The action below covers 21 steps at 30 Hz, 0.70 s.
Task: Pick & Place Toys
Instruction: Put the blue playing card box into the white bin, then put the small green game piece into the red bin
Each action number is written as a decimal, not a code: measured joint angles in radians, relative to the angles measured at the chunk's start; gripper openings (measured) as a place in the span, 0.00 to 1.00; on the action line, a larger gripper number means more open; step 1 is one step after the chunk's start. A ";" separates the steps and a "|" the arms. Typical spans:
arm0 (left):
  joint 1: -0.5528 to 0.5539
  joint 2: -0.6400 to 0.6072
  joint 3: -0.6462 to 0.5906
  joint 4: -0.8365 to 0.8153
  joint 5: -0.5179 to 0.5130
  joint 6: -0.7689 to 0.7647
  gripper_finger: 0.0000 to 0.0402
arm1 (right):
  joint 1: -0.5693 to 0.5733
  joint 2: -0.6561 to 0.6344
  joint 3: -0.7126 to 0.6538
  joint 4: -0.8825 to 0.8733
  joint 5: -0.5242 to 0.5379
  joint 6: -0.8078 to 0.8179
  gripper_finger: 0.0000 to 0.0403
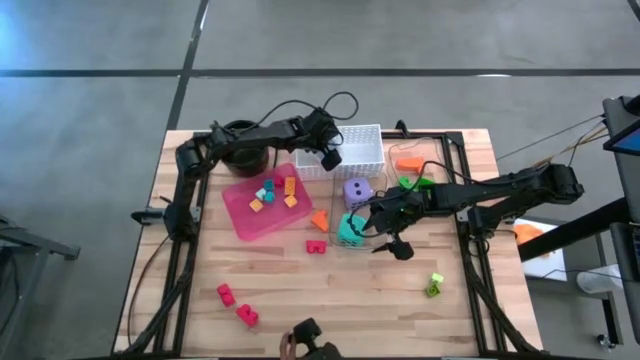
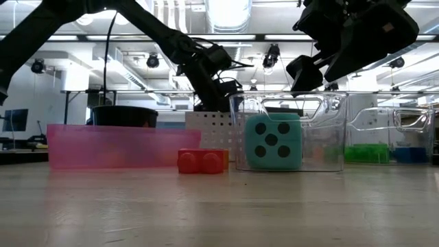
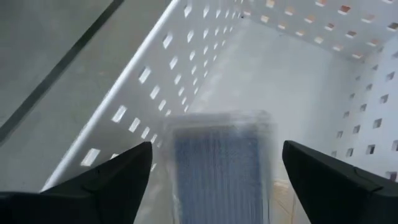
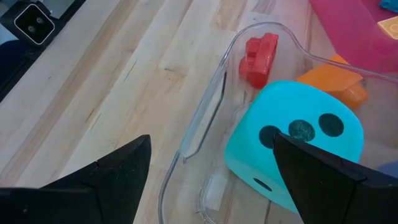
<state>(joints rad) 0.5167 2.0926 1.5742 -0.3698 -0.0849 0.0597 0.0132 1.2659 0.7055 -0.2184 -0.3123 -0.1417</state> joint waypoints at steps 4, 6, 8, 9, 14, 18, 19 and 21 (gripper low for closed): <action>0.001 0.001 -0.001 0.007 0.000 0.000 0.93 | 0.000 0.000 0.000 0.000 0.000 0.000 0.83; 0.001 0.001 -0.001 0.017 0.000 0.005 0.93 | 0.000 0.000 0.000 0.000 0.000 0.000 0.83; 0.001 0.001 -0.002 0.031 0.000 0.007 0.93 | 0.000 0.000 0.000 0.000 0.000 0.000 0.83; 0.001 0.001 0.002 0.029 -0.001 0.008 0.93 | 0.000 0.000 0.000 0.000 0.000 0.000 0.83; 0.001 -0.023 0.026 0.002 -0.011 0.032 0.93 | 0.000 0.000 0.000 -0.001 0.000 0.000 0.83; -0.006 -0.091 0.026 -0.003 -0.003 0.053 0.93 | 0.000 0.000 0.000 -0.001 0.000 0.000 0.83; -0.008 -0.108 0.026 -0.016 -0.003 0.053 0.93 | 0.000 0.000 0.000 -0.002 0.000 0.000 0.83; -0.014 -0.140 0.026 -0.041 -0.003 0.053 0.92 | 0.000 0.000 0.000 0.000 0.000 0.000 0.83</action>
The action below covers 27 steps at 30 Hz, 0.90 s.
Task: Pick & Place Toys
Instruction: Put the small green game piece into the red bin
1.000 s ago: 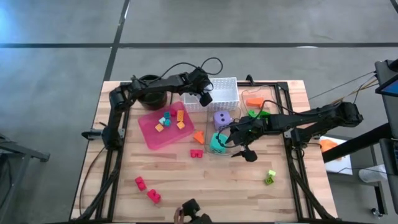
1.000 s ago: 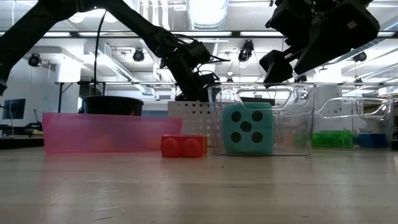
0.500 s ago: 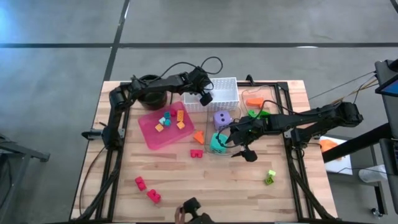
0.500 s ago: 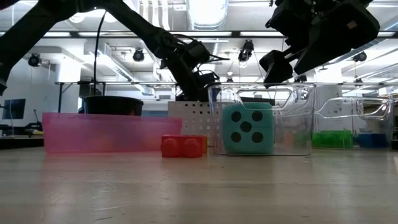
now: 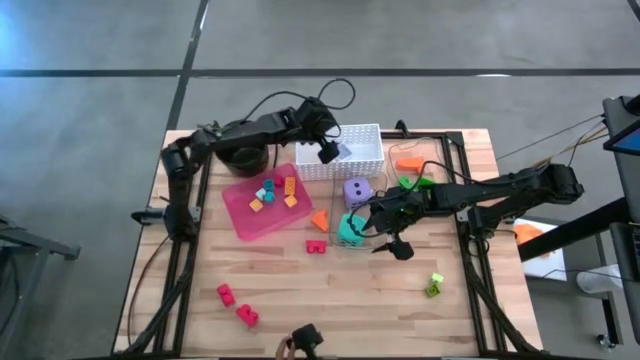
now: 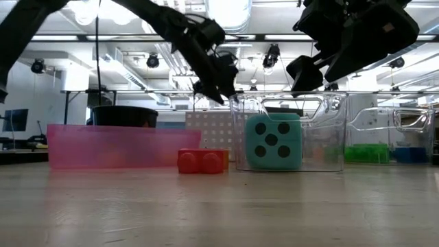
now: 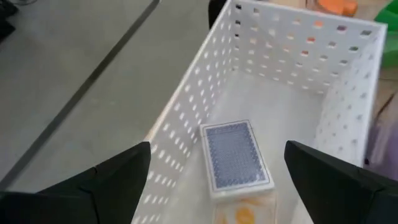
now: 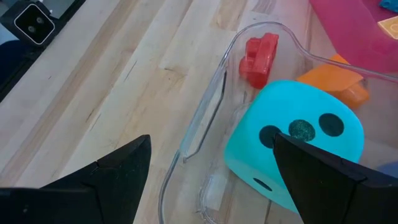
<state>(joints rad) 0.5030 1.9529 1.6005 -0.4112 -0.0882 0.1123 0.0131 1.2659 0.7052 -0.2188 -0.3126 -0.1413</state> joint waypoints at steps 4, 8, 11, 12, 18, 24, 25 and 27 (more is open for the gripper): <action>-0.027 -0.089 -0.003 -0.061 0.000 -0.004 0.87 | 0.000 0.000 -0.001 -0.001 0.000 0.000 0.83; -0.079 -0.157 -0.004 -0.176 0.003 -0.007 0.79 | 0.000 0.000 -0.001 0.000 0.000 0.000 0.83; -0.135 -0.196 -0.005 -0.252 0.003 -0.022 0.72 | 0.000 0.000 -0.001 0.000 0.000 0.000 0.83; -0.155 -0.208 -0.005 -0.273 0.003 -0.030 0.71 | 0.000 0.000 -0.001 0.000 0.000 0.000 0.83; -0.310 -0.215 -0.008 -0.418 0.012 -0.045 0.61 | 0.000 0.000 -0.001 0.001 0.000 0.000 0.83; -0.462 -0.217 -0.098 -0.390 0.013 -0.198 0.58 | 0.000 0.000 -0.001 0.019 0.000 0.004 0.83; -0.483 -0.218 -0.127 -0.363 0.011 -0.196 0.58 | 0.000 0.000 -0.001 0.021 0.000 0.003 0.83; -0.524 -0.218 -0.193 -0.290 0.011 -0.212 0.58 | 0.000 0.000 -0.001 0.022 0.000 0.003 0.83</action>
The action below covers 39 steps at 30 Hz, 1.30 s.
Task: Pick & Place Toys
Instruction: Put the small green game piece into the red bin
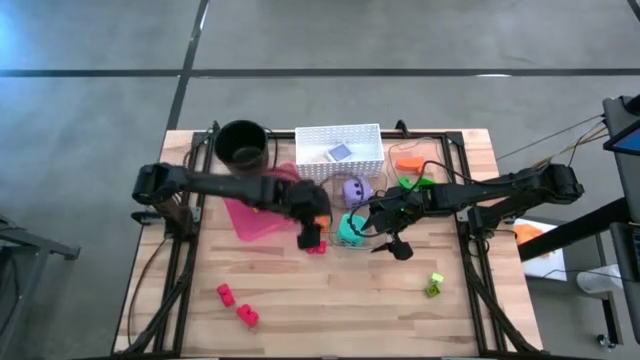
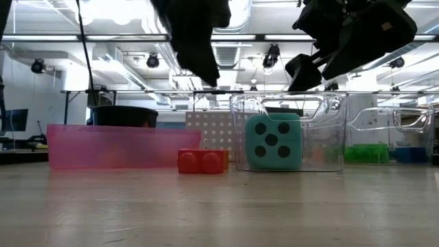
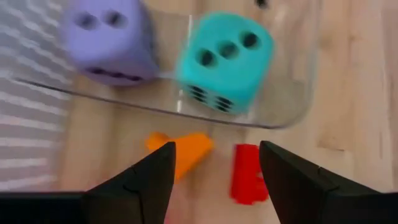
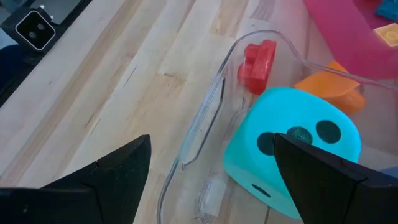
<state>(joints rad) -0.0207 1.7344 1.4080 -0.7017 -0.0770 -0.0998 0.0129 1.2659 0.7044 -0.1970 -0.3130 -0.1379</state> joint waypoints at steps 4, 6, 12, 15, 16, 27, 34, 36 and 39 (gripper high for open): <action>-0.057 0.000 -0.146 0.177 0.000 -0.078 0.58 | 0.000 0.000 0.000 0.000 0.000 0.000 0.83; -0.071 0.000 -0.216 0.255 0.000 -0.081 0.58 | 0.000 0.000 0.000 0.000 0.000 0.000 0.83; -0.076 0.000 -0.368 0.471 -0.001 -0.122 0.58 | 0.000 0.000 0.000 0.000 0.000 0.000 0.83; -0.074 0.000 -0.421 0.550 -0.001 -0.126 0.58 | 0.000 0.000 0.000 0.001 0.000 0.004 0.83; -0.074 0.000 -0.436 0.568 -0.001 -0.126 0.58 | 0.000 0.000 0.000 0.001 0.000 0.012 0.83; -0.073 0.000 -0.485 0.592 -0.001 -0.137 0.58 | 0.004 0.000 0.000 0.009 -0.002 0.061 0.83; -0.073 0.000 -0.485 0.606 -0.001 -0.137 0.58 | 0.009 -0.001 0.031 0.015 -0.002 0.141 0.83; -0.073 0.000 -0.485 0.606 -0.001 -0.137 0.58 | 0.025 -0.005 0.067 -0.063 -0.003 0.147 0.83; -0.073 0.000 -0.485 0.605 -0.001 -0.137 0.58 | 0.076 -0.002 0.123 -0.171 -0.003 0.156 0.83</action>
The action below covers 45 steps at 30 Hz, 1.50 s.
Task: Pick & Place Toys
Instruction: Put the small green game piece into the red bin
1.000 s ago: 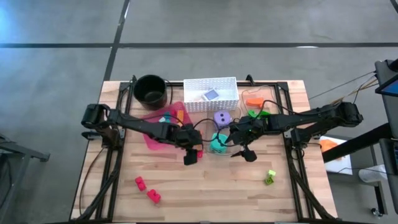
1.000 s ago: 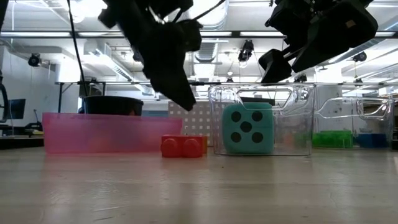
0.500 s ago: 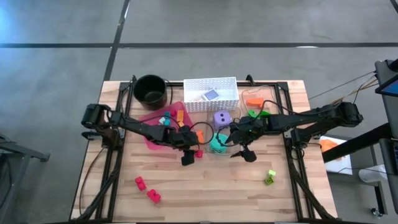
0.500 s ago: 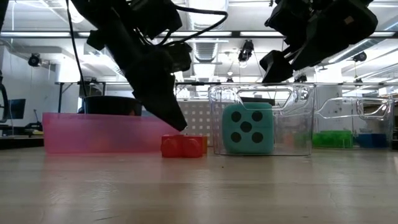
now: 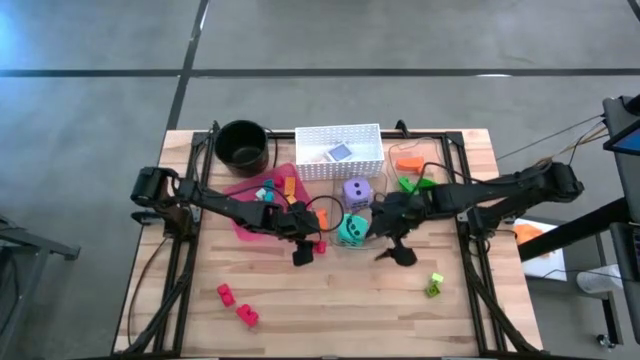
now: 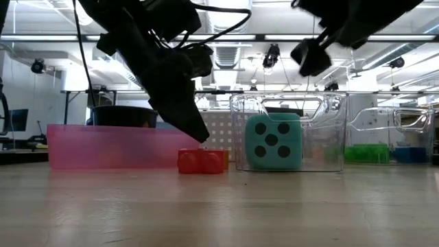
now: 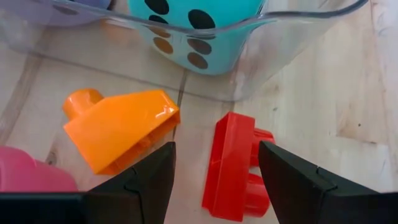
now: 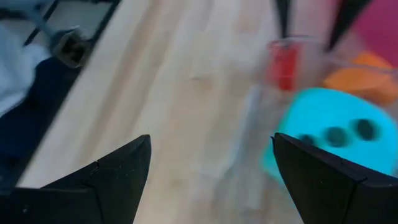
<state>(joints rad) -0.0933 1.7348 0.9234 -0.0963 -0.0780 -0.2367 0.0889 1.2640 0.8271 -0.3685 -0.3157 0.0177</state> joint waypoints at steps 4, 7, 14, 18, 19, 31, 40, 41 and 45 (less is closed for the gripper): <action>0.000 0.000 0.000 0.000 0.000 0.000 0.58 | 0.118 0.001 0.053 -0.068 0.001 0.049 0.83; 0.000 0.000 0.000 0.000 0.000 0.000 0.58 | 0.226 0.001 0.091 -0.131 0.018 0.143 0.83; 0.000 0.000 0.000 0.000 0.000 0.000 0.58 | 0.484 0.001 0.105 -0.318 0.319 0.380 0.83; 0.000 0.000 0.000 0.002 0.000 0.000 0.58 | 0.599 0.002 0.079 -0.330 0.323 0.503 0.83; 0.000 0.000 0.000 0.002 0.000 0.000 0.58 | 0.621 0.005 0.074 -0.329 0.323 0.531 0.83; 0.000 0.000 0.001 0.015 -0.002 -0.008 0.58 | 0.758 0.129 -0.001 -0.355 0.307 0.586 0.83; 0.000 0.000 0.001 0.022 -0.002 -0.008 0.58 | 0.757 0.256 0.000 -0.414 0.224 0.586 0.83; 0.000 0.000 0.001 0.023 -0.002 -0.008 0.58 | 0.757 0.268 0.001 -0.416 0.227 0.586 0.83; 0.000 0.000 0.001 0.025 -0.001 -0.008 0.58 | 0.756 0.318 0.001 -0.421 0.240 0.586 0.83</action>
<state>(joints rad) -0.0929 1.7348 0.9245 -0.0718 -0.0789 -0.2447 0.8444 1.5817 0.8280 -0.7894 -0.0753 0.6033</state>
